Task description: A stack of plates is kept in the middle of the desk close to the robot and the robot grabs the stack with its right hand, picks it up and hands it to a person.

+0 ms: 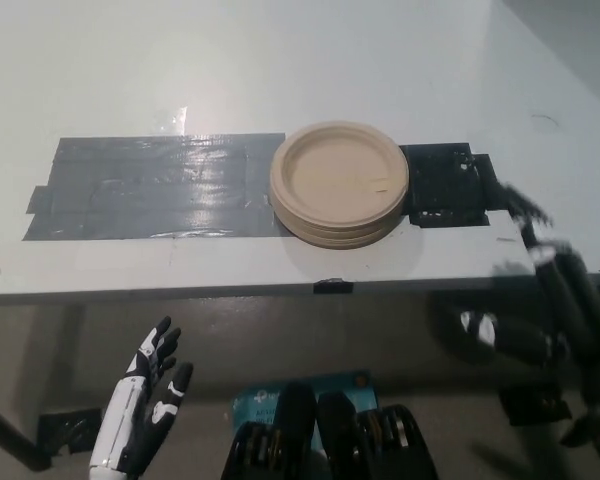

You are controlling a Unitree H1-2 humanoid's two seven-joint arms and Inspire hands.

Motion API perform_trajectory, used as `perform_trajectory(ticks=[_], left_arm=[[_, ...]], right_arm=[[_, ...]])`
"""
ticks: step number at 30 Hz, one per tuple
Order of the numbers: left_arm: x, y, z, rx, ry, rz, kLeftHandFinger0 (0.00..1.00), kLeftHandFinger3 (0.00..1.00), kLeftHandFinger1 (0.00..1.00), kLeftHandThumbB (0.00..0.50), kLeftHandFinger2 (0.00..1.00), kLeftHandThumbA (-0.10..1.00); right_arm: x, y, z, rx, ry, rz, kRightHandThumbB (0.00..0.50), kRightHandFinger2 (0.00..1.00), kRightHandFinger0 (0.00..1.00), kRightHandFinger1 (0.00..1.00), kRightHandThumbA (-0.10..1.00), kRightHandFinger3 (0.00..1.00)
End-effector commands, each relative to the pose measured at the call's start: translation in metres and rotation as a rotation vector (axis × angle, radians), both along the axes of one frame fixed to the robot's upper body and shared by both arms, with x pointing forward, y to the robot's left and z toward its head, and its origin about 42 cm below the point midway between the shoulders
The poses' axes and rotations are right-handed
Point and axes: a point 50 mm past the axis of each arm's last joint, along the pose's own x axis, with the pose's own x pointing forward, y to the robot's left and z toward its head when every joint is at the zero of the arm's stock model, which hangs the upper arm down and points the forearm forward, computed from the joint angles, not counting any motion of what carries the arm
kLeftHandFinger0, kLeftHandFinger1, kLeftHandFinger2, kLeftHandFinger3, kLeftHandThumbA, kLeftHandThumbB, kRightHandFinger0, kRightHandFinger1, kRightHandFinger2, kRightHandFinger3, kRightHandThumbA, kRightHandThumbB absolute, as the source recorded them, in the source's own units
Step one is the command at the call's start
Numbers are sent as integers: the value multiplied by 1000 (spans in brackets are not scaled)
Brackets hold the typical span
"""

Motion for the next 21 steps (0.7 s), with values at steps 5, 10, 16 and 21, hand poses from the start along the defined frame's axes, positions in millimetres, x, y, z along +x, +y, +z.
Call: perform_trajectory(ticks=[5, 10, 16, 21], left_arm=[[2, -6, 14, 12, -68, -25, 974, 1000, 1000, 0, 1000, 894], [4, -6, 14, 7, -74, -28, 979, 1000, 1000, 0, 1000, 891], [5, -7, 14, 12, -79, -38, 985, 1000, 1000, 0, 1000, 893], [6, -7, 15, 3, -75, -41, 991, 1000, 1000, 0, 1000, 882]], right_arm=[[57, 25, 37, -316, -43, 14, 437, 1000, 1000, 1000, 1000, 1000], [89, 38, 35, -433, -29, 16, 461, 1000, 1000, 1000, 1000, 1000], [109, 54, 29, -543, -4, 16, 479, 1000, 1000, 1000, 1000, 1000], [119, 64, 21, -593, 13, 23, 492, 1000, 1000, 1000, 1000, 1000]])
